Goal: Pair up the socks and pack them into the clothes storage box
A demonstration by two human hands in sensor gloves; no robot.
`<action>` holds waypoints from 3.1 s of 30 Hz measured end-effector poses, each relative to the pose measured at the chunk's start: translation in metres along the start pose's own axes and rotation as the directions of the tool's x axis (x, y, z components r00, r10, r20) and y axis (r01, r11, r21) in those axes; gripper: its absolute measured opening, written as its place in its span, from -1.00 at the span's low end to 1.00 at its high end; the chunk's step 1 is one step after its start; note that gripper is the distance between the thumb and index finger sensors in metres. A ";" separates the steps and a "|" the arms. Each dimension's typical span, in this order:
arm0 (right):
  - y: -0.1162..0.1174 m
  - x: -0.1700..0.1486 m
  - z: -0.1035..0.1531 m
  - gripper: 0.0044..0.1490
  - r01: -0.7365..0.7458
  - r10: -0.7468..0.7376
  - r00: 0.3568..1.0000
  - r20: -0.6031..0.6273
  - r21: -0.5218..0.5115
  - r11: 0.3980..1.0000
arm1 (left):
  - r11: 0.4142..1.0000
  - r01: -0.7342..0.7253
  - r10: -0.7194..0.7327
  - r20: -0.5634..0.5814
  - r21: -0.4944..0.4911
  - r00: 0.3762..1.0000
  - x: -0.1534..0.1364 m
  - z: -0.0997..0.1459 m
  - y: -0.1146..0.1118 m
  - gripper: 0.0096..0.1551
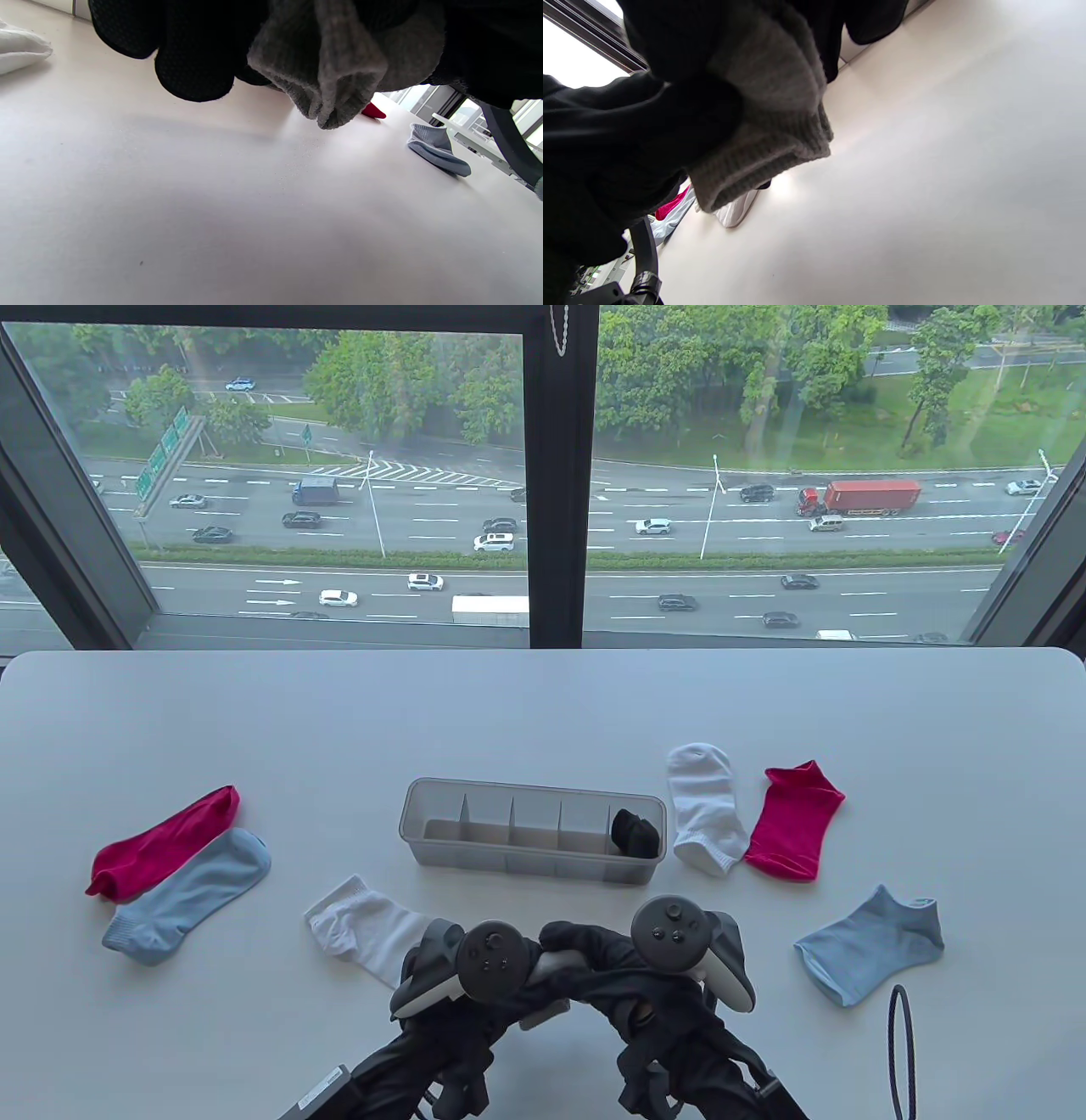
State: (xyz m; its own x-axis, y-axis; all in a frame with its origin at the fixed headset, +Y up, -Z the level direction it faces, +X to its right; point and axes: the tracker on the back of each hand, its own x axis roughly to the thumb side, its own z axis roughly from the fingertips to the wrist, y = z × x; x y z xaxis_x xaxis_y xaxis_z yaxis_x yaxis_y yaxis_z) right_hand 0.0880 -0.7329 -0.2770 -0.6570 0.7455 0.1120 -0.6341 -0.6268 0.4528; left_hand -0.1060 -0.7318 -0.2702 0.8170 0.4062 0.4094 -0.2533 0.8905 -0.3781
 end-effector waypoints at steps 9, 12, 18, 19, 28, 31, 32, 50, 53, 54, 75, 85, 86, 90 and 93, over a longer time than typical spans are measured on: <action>0.008 -0.005 -0.005 -0.30 0.204 -0.203 0.979 -0.023 0.153 0.967 | 1.000 0.003 -0.003 0.011 0.030 1.000 0.000 0.001 0.005 -0.42; 0.006 0.000 -0.004 -0.21 0.095 -0.098 0.995 0.018 0.120 0.988 | 0.999 -0.033 0.033 0.015 -0.017 0.999 -0.004 0.002 0.006 -0.44; 0.000 -0.005 -0.005 -0.29 0.131 -0.129 0.991 -0.033 0.055 0.990 | 0.993 0.052 -0.057 0.036 0.108 0.998 0.008 0.007 0.004 -0.20; -0.002 -0.006 -0.005 -0.29 0.150 -0.148 0.988 -0.032 0.067 0.986 | 0.989 0.050 -0.056 0.042 0.137 0.998 0.008 0.007 0.004 -0.23; 0.002 -0.004 -0.005 -0.34 0.152 -0.150 0.988 -0.033 0.073 0.986 | 0.990 0.020 -0.024 0.024 0.137 0.999 0.001 0.011 0.007 -0.27; 0.001 -0.010 -0.006 -0.34 0.203 -0.199 0.978 -0.055 0.072 0.977 | 0.989 -0.001 -0.011 0.077 0.145 0.997 0.004 0.011 0.008 -0.21; 0.002 -0.010 -0.007 -0.34 0.246 -0.239 0.968 -0.070 0.106 0.964 | 0.989 -0.011 -0.004 0.099 0.150 0.995 0.004 0.012 0.008 -0.25; 0.006 -0.011 -0.006 -0.24 0.294 -0.289 0.956 -0.058 0.143 0.945 | 0.957 0.200 -0.207 0.014 0.211 0.978 0.018 0.012 0.015 -0.26; 0.007 -0.008 -0.007 -0.15 0.273 -0.273 0.962 -0.027 0.182 0.945 | 0.976 0.158 -0.162 0.017 0.147 0.987 0.010 0.010 0.016 -0.30; 0.005 -0.008 -0.007 -0.21 0.249 -0.247 0.968 -0.028 0.161 0.955 | 0.981 0.147 -0.151 0.021 0.128 0.988 0.009 0.010 0.016 -0.30; -0.003 -0.015 -0.003 -0.25 0.221 -0.218 0.973 -0.075 0.022 0.975 | 0.988 0.152 -0.152 -0.003 0.039 0.988 0.017 0.007 0.009 -0.05; 0.006 -0.021 -0.004 0.03 0.503 -0.496 0.864 -0.085 0.157 0.850 | 0.972 -0.123 0.123 0.015 0.202 0.992 0.007 0.013 0.021 -0.29; 0.008 -0.022 -0.005 0.02 0.505 -0.494 0.863 -0.104 0.174 0.845 | 0.957 -0.201 0.198 0.037 0.211 0.980 0.005 0.014 0.021 -0.31; 0.009 -0.020 -0.004 -0.14 0.406 -0.395 0.913 -0.100 0.132 0.904 | 0.946 -0.243 0.237 0.055 0.213 0.970 0.006 0.013 0.018 -0.37; 0.011 -0.020 -0.004 -0.20 0.423 -0.411 0.905 -0.107 0.141 0.895 | 0.946 -0.238 0.237 0.029 0.222 0.971 0.004 0.013 0.020 -0.44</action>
State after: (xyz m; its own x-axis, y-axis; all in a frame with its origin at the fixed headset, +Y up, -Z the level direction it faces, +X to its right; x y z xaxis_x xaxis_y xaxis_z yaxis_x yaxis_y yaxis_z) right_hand 0.0925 -0.7555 -0.2780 -0.3783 0.9081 -0.1794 -0.7877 -0.2140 0.5777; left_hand -0.1145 -0.7098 -0.2653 0.7183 0.6117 0.3316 -0.5489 0.7910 -0.2702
